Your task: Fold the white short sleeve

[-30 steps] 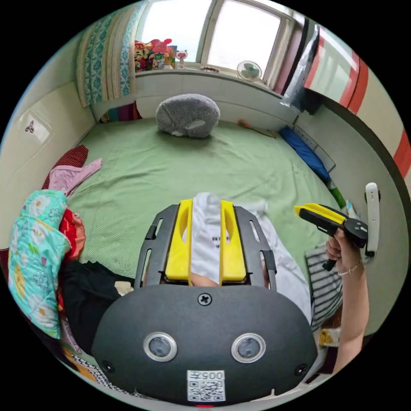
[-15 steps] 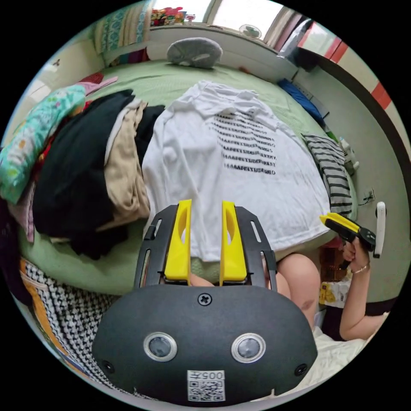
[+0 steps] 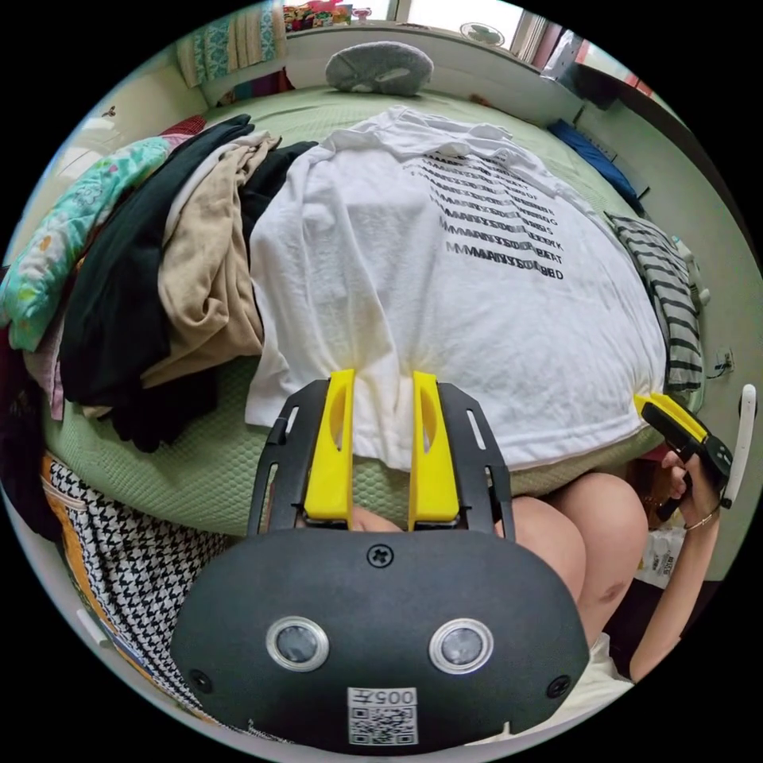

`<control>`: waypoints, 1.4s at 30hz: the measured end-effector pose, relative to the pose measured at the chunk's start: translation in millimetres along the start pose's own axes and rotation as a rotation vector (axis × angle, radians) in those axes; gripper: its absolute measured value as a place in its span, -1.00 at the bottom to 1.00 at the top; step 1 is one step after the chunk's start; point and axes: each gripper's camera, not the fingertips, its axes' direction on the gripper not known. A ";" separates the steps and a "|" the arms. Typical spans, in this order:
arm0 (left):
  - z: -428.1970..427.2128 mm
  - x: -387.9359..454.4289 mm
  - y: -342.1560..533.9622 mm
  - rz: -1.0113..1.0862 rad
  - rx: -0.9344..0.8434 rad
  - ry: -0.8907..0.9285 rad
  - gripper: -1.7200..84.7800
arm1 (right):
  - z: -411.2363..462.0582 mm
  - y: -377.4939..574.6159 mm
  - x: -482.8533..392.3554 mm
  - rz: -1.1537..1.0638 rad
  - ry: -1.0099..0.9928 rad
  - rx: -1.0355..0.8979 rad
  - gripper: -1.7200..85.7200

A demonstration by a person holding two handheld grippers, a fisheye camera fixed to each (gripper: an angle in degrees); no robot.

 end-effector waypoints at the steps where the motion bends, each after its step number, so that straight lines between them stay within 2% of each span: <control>1: 1.3 0.0 0.5 0.008 -0.003 0.002 -0.70 | -0.2 2.0 -0.3 -0.002 -0.001 -0.001 -0.67; 8: 1.9 -3.5 5.4 -0.017 -0.013 0.026 -0.71 | -4.0 26.7 -3.7 0.015 0.023 0.094 -0.71; 11: -1.0 -2.7 14.6 -0.032 0.029 0.048 -0.78 | -9.0 43.5 -7.3 0.021 0.027 0.172 -0.77; 13: -4.6 -4.8 22.4 -0.064 0.045 0.084 -0.91 | -13.7 52.4 -9.9 0.012 0.025 0.171 -0.91; 15: -11.3 -4.8 27.4 -0.067 0.052 0.106 -0.93 | -17.8 55.9 -9.4 -0.001 0.003 0.164 -0.97; 21: -81.2 -1.1 42.1 0.011 0.153 0.146 -0.95 | -65.0 61.5 15.4 -0.024 -0.143 0.170 -1.00; 24: -119.4 5.7 59.2 0.081 0.175 0.138 -0.95 | -98.0 72.8 22.7 -0.085 -0.119 0.145 -1.00; 29: -136.1 17.8 105.5 0.140 0.113 0.153 -0.95 | -126.4 113.8 35.9 -0.116 -0.166 0.093 -1.00; 33: -104.5 16.4 136.5 0.096 0.043 0.172 -0.94 | -99.9 143.8 33.3 -0.095 -0.188 0.037 -1.00; 37: -72.8 9.4 145.4 0.074 -0.122 0.233 -0.89 | -68.8 153.8 26.6 -0.120 -0.173 -0.059 -0.98; 42: -96.3 -5.1 139.6 0.049 -0.044 0.146 -0.85 | -89.6 141.7 27.6 -0.200 -0.157 0.006 -0.93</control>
